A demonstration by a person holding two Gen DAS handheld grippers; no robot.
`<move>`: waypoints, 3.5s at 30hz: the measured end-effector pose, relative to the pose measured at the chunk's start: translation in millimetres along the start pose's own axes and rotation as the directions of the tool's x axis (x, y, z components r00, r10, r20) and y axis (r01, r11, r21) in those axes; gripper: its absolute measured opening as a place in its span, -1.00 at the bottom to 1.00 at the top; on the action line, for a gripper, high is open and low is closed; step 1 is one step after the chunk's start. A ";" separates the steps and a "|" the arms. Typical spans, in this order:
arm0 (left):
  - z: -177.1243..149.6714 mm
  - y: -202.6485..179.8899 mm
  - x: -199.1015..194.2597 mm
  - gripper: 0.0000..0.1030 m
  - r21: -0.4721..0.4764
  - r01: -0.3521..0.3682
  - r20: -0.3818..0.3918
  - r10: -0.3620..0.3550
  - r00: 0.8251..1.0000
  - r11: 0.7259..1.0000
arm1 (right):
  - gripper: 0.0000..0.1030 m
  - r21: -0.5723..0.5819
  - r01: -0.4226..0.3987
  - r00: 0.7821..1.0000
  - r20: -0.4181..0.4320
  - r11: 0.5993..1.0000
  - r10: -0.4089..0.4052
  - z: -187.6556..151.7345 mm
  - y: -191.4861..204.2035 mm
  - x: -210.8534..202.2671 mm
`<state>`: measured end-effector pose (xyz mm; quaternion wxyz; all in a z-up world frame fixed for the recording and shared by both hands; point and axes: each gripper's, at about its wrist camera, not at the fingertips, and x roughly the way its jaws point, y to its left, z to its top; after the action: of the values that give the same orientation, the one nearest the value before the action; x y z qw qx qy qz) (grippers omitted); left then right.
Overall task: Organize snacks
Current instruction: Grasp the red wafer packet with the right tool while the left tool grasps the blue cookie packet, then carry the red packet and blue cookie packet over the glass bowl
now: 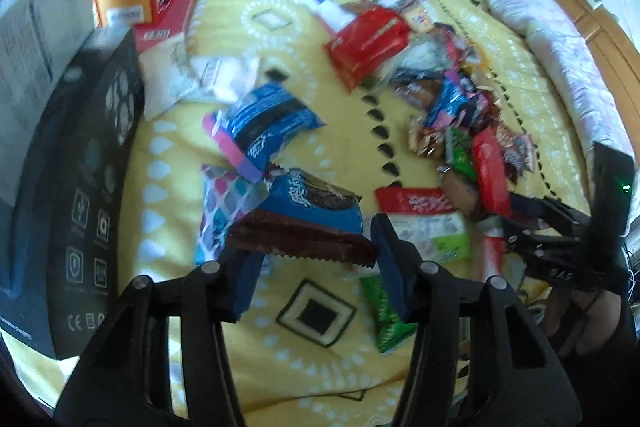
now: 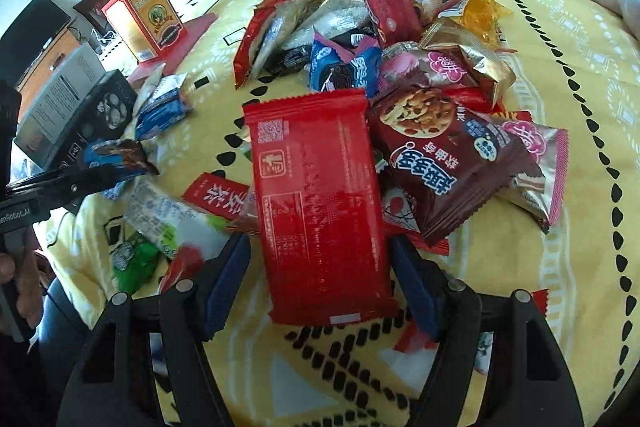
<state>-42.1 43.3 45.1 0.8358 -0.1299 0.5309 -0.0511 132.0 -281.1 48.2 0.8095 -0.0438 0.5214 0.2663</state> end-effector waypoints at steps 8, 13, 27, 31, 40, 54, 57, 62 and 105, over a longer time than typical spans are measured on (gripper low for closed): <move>-24.0 7.8 -12.3 0.27 0.032 -0.056 0.031 0.055 0.998 0.998 | 0.10 0.006 -0.012 0.999 0.035 1.000 0.011 -10.8 -5.1 -16.7; -21.6 6.6 -32.9 0.38 0.043 -0.081 0.146 0.074 0.986 0.996 | 0.10 0.017 -0.027 0.999 0.023 0.999 0.027 -15.7 -6.0 -17.8; -3.1 5.2 18.2 0.43 0.087 -0.109 0.040 0.106 0.994 0.990 | 0.16 0.037 -0.028 1.000 -0.008 0.999 0.029 -13.1 -7.6 -4.1; -9.1 4.7 19.8 0.13 0.118 -0.135 0.046 0.130 0.990 0.984 | 0.17 0.029 -0.009 1.000 -0.013 1.000 0.009 -11.1 -3.6 0.0; -4.3 -2.9 -29.8 0.07 0.132 -0.122 0.188 0.096 0.977 0.984 | 0.07 0.060 -0.016 0.992 0.129 0.998 0.008 -8.8 -4.9 -44.5; 28.4 38.8 -172.0 0.07 0.001 -0.164 0.461 0.145 0.875 0.986 | 0.07 -0.109 -0.028 0.953 0.297 0.994 0.059 60.4 75.1 -124.6; 27.7 73.9 -204.4 0.07 -0.085 -0.202 0.493 0.218 0.842 0.976 | 0.07 -0.189 -0.069 0.939 0.320 0.979 0.128 86.4 121.0 -132.3; 16.0 136.8 -259.9 0.07 -0.240 -0.254 0.534 0.346 0.771 0.937 | 0.07 -0.340 -0.155 0.909 0.318 0.928 0.268 127.5 218.8 -136.5; -15.1 315.8 -270.0 0.09 -0.574 -0.315 0.306 0.555 0.773 0.756 | 0.07 -0.538 -0.442 0.884 -0.128 0.718 0.449 176.0 535.9 3.3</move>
<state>-188.6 404.6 189.3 0.8625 -0.2151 0.3280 0.3199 21.9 239.4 235.7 0.6766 -0.1474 0.4119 0.5923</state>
